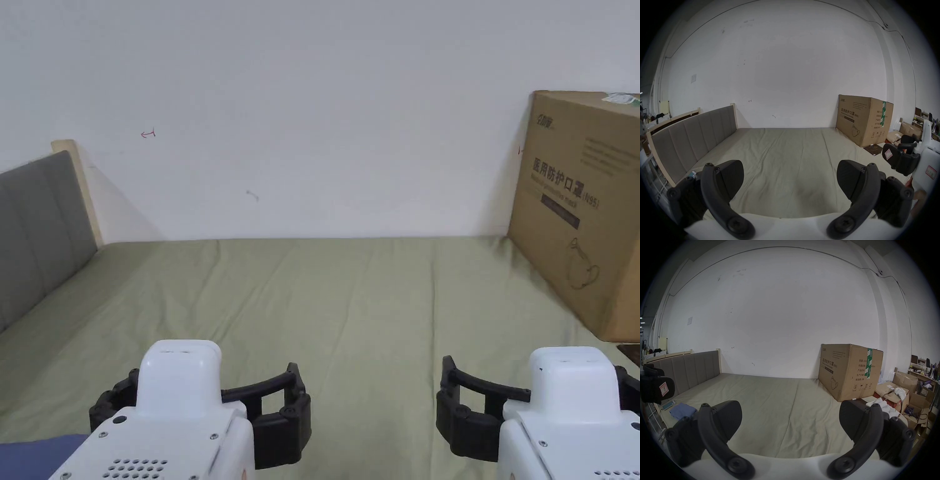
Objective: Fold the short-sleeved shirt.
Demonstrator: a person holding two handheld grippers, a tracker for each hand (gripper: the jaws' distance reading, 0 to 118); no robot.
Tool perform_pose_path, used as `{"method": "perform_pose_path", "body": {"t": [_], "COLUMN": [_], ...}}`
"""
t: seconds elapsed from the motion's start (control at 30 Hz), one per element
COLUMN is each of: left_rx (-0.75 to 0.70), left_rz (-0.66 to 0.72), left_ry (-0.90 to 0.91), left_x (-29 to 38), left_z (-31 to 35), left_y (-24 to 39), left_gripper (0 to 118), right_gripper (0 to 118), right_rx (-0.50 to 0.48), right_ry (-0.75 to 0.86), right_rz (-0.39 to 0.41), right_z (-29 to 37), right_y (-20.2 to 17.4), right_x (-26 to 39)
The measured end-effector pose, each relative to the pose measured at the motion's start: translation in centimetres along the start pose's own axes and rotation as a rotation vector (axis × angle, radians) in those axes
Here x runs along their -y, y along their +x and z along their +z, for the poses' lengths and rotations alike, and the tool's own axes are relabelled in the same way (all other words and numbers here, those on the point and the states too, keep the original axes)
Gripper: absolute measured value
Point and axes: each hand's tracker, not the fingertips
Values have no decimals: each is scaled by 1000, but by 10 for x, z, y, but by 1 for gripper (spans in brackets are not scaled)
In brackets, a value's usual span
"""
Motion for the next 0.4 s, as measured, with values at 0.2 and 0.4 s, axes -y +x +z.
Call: {"method": "perform_pose_path", "body": {"t": [0.2,0.4], "left_rx": [-95,-11], "left_rz": [-85,-7], "left_ry": [18,5], "left_x": [1,-2], "left_z": [-4,-3], "left_y": [6,0], "left_gripper": [116,115], "right_gripper": [118,118], "right_rx": [-6,-20], "right_ry": [3,0], "right_rz": [10,18], "right_z": [-1,-2], "right_y": [-3,-5], "right_x": [-1,-1]}}
